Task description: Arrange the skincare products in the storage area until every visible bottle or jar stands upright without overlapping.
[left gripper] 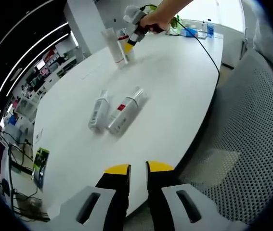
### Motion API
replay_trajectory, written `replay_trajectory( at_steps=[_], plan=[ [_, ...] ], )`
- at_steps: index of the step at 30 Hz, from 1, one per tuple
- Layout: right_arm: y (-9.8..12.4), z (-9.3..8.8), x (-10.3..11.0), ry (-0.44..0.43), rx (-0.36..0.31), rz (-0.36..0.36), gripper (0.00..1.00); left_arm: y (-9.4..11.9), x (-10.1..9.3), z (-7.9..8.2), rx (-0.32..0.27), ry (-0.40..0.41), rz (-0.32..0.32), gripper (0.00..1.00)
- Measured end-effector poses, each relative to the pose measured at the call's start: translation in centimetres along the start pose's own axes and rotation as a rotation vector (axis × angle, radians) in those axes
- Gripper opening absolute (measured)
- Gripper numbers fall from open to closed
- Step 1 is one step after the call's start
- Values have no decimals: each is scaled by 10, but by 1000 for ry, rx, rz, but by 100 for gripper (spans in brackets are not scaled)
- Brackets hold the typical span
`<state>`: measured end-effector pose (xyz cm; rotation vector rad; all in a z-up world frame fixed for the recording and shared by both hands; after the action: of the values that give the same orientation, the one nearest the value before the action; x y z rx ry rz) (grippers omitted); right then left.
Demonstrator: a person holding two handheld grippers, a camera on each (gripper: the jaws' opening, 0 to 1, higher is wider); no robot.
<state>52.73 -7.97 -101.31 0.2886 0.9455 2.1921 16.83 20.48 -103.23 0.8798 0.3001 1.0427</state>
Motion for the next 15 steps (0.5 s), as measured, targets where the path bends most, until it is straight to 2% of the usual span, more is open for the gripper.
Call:
replay_trajectory(
  at_steps=[8,15],
  plan=[
    [-4,4,-4,17,7,3,24,0,0,-1,3,4,1,9],
    [-6,9,-4,69,20,6,24,0,0,0,2,-3,-3,8]
  ],
)
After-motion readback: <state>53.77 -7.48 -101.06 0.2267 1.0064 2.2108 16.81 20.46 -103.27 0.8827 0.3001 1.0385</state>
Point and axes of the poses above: the point that each gripper's makers call its tool centre point, and the gripper's own axes: y roughly backward along the fingers, x roughly to its left, z roughly out of its top, the point moved 10 cm from there along y, roughly backward along the fingers, and after that the axes turned 6 degrees about y, right-handed, at the moved point
